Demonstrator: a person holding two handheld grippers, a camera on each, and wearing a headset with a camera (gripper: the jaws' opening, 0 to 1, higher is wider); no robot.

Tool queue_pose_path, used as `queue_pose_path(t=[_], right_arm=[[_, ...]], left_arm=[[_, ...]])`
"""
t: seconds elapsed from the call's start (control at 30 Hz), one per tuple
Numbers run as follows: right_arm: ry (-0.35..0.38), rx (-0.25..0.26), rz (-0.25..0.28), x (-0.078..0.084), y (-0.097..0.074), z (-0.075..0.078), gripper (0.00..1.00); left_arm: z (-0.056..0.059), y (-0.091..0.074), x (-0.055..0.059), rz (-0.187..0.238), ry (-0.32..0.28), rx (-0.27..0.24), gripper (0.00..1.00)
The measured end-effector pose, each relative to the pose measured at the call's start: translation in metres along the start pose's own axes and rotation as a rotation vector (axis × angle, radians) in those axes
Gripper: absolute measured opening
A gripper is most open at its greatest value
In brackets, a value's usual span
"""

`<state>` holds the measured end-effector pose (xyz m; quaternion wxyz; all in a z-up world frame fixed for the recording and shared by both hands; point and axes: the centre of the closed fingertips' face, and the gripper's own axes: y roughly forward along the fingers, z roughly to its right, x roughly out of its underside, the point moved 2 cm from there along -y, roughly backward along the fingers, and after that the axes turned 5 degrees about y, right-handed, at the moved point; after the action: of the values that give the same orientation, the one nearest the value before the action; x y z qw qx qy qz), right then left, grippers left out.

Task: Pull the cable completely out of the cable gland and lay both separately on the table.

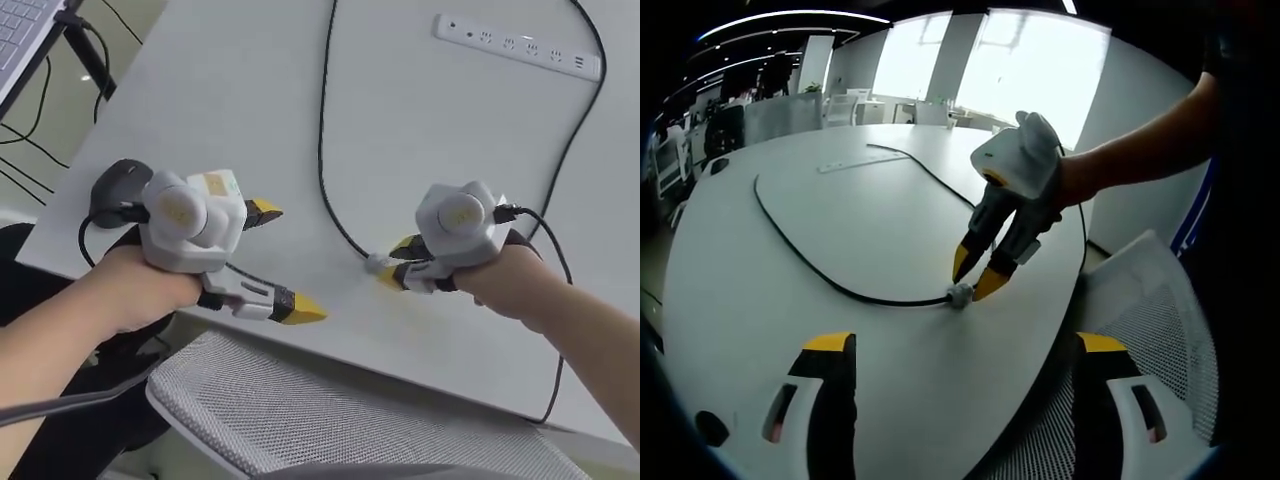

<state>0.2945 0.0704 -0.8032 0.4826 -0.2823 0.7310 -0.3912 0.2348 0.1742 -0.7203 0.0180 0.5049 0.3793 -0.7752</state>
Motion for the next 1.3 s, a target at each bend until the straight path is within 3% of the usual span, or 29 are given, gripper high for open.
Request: queue_pose_path(t=[0.1, 0.73, 0.97, 1.3], right_arm=[[-0.017, 0.003, -0.004, 0.000, 0.001, -0.001, 0.13], [-0.012, 0.008, -0.018, -0.002, 0.001, -0.005, 0.09], [0.001, 0.007, -0.021, -0.003, -0.008, -0.007, 0.08], [0.013, -0.009, -0.003, -0.009, -0.026, -0.014, 0.08]], left_arm=[[0.000, 0.000, 0.002, -0.004, -0.002, 0.001, 0.87], [-0.004, -0.003, 0.004, -0.002, -0.005, -0.009, 0.85], [-0.003, 0.000, -0.001, 0.005, -0.005, 0.000, 0.85], [0.001, 0.004, -0.018, 0.019, 0.029, 0.016, 0.85]])
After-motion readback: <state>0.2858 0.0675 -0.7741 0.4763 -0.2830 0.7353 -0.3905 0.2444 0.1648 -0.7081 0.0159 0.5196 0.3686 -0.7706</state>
